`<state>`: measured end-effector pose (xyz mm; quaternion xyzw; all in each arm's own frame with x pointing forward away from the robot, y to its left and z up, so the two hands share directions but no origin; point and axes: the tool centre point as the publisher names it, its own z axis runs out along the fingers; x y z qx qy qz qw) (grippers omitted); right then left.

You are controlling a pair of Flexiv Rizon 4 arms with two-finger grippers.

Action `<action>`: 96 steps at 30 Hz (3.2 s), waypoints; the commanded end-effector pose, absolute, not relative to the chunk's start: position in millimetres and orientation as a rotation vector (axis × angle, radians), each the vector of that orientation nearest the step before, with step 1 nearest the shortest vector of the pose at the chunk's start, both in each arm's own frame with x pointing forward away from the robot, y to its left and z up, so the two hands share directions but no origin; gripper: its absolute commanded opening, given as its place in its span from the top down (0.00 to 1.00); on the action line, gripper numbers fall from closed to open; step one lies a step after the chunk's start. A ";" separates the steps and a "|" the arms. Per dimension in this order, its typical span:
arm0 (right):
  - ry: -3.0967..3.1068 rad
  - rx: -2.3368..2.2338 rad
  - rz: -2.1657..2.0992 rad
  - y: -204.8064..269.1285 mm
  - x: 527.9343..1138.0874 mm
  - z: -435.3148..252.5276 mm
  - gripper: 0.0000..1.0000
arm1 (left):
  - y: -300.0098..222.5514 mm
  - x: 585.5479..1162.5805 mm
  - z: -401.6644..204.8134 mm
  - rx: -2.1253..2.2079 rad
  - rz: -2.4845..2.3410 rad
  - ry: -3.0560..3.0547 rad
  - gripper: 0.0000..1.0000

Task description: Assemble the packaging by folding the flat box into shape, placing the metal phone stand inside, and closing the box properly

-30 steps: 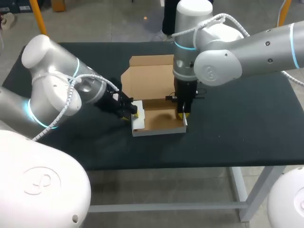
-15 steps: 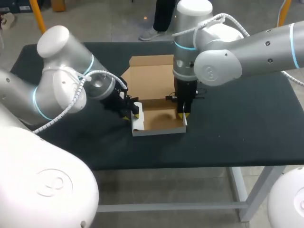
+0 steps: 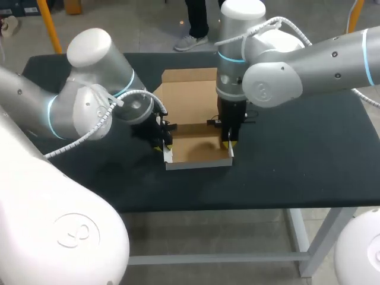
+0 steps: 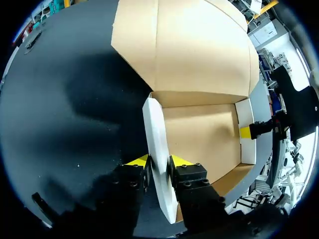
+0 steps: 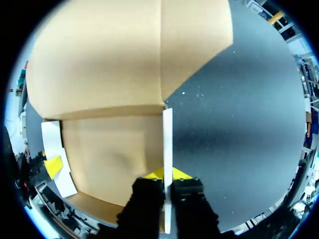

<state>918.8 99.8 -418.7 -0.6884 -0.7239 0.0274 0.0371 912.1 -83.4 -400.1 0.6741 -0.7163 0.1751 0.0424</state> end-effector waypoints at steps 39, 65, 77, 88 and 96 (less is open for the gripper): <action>-2.222 -2.111 0.091 100.2 919.6 -419.2 1.00 | -73.9 925.4 -412.8 2.407 -0.128 -2.429 1.00; -2.506 -1.733 -0.343 76.0 897.8 -376.8 0.00 | -68.6 921.1 -406.7 2.436 -0.081 -2.423 1.00; -2.648 -1.318 -0.492 64.6 891.2 -362.5 0.00 | -65.4 920.3 -404.7 2.441 -0.061 -2.417 1.00; -2.648 -1.318 -0.492 64.6 891.2 -362.5 0.00 | -56.2 921.0 -398.7 2.412 -0.043 -2.402 1.00; -2.796 -0.949 -0.624 60.6 877.7 -353.9 0.00 | -50.3 919.3 -394.7 2.353 0.021 -2.407 1.00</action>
